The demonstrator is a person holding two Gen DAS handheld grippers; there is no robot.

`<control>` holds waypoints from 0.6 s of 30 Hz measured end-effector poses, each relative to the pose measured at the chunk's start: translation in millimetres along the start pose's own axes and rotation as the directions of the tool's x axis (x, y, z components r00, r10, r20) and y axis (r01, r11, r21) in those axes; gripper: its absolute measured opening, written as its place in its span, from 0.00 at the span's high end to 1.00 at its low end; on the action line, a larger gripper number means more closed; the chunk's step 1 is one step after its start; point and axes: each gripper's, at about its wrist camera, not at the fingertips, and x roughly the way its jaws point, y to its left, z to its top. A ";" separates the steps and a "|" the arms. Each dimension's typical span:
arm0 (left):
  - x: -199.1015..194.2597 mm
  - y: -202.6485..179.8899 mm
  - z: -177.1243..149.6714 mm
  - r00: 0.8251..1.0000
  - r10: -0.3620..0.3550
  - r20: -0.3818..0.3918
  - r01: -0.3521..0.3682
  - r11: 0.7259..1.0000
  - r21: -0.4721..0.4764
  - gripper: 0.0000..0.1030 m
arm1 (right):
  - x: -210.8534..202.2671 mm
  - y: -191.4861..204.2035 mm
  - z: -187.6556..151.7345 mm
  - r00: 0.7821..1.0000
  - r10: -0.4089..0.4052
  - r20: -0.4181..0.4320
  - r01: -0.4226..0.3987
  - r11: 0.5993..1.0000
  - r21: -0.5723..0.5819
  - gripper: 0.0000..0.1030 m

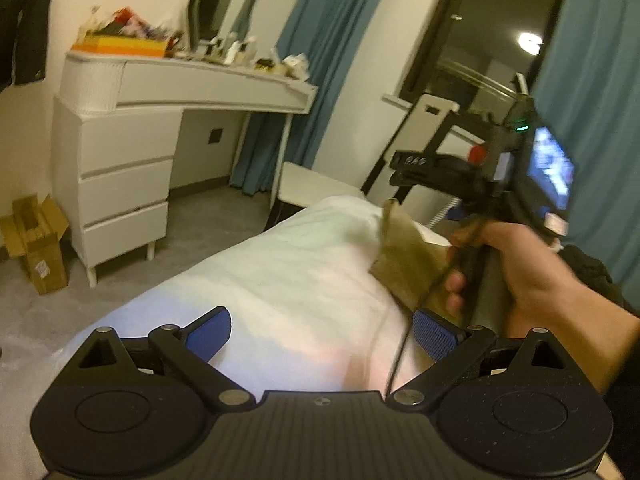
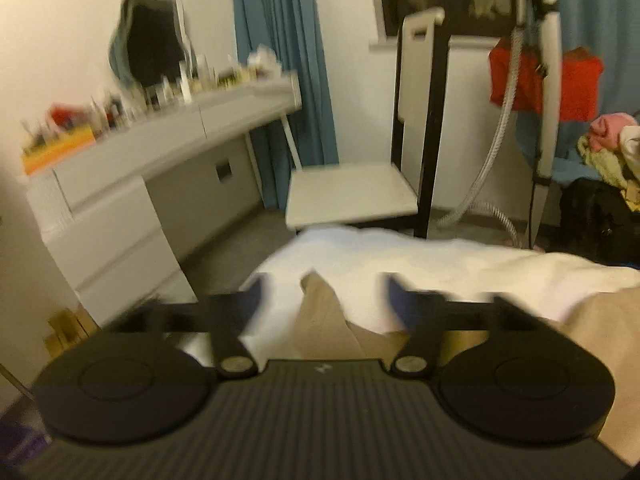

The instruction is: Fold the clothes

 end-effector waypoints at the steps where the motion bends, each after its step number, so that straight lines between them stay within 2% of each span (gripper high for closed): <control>1: -4.4 -2.7 -0.9 1.000 -0.011 0.004 0.011 1.000 0.015 0.04 | -17.7 -4.1 -2.2 1.000 0.003 0.014 -0.003 1.000 0.007 0.16; 5: -25.3 -16.0 -3.5 0.998 -0.052 0.036 0.048 0.995 0.089 0.04 | -88.7 -20.6 -10.9 0.998 0.012 0.069 -0.015 0.999 0.036 0.16; 11: -62.7 -27.5 -8.8 0.989 -0.143 0.036 0.136 0.980 0.144 0.04 | -205.3 -79.9 -59.7 0.992 -0.076 0.102 0.069 0.995 0.066 0.16; 15: -91.3 -25.1 -14.0 0.979 -0.203 0.012 0.200 0.972 0.122 0.03 | -281.6 -146.0 -95.8 0.986 -0.120 0.115 0.096 0.976 0.195 0.16; 18: -106.8 -28.6 -17.7 0.968 -0.248 -0.037 0.251 0.961 0.118 0.02 | -325.9 -199.9 -121.0 0.973 -0.195 0.125 0.147 0.936 0.320 0.16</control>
